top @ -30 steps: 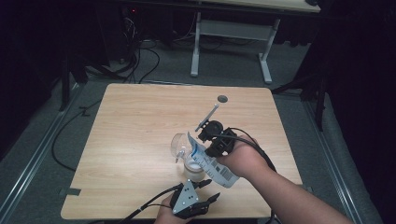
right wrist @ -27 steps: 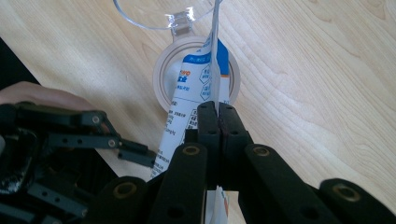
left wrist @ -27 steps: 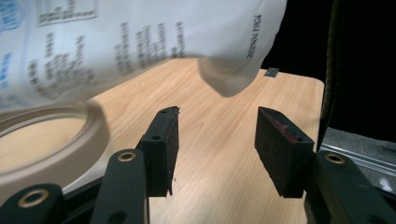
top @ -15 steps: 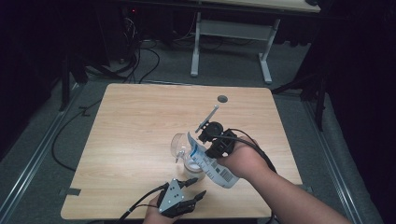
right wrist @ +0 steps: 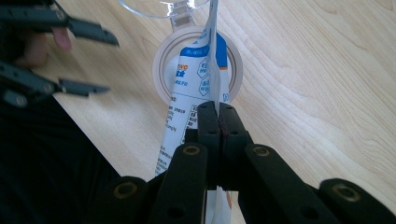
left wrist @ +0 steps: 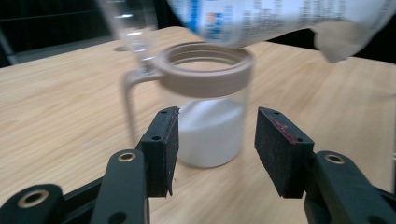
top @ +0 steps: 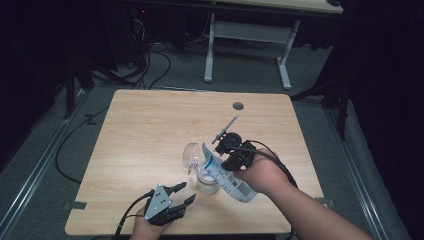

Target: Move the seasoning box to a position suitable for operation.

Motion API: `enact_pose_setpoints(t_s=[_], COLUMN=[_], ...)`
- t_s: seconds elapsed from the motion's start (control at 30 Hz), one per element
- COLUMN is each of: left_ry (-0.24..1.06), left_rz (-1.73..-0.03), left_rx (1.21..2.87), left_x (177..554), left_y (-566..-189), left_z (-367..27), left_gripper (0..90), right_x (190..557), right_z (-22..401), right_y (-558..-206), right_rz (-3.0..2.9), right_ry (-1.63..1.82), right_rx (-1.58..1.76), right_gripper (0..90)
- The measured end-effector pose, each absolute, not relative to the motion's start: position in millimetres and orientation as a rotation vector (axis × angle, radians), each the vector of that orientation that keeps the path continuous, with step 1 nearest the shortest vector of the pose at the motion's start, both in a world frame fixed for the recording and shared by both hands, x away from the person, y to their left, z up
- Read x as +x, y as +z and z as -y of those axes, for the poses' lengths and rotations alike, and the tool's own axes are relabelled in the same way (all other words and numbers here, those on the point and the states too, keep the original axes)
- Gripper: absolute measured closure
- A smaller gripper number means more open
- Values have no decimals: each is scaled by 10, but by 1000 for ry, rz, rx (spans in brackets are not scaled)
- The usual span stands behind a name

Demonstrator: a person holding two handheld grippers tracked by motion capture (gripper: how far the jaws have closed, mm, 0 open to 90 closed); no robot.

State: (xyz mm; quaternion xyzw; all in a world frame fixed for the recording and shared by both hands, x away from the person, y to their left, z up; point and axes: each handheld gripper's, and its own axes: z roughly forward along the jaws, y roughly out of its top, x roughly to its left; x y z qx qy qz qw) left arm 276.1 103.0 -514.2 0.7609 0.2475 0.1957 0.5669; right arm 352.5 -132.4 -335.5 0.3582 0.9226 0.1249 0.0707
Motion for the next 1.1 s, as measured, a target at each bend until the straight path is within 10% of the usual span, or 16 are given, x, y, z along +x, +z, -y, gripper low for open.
enact_pose_setpoints(t_s=[1.1], left_ry=[523], left_rz=[-777], left_rx=[1723], left_x=[2996], left_y=[-5223], left_z=[-1634], left_gripper=[511], right_x=[3621], right_z=[1554], right_y=[-3462], right_rz=[-2759], right_ry=[414], right_rx=[1145], right_gripper=[899])
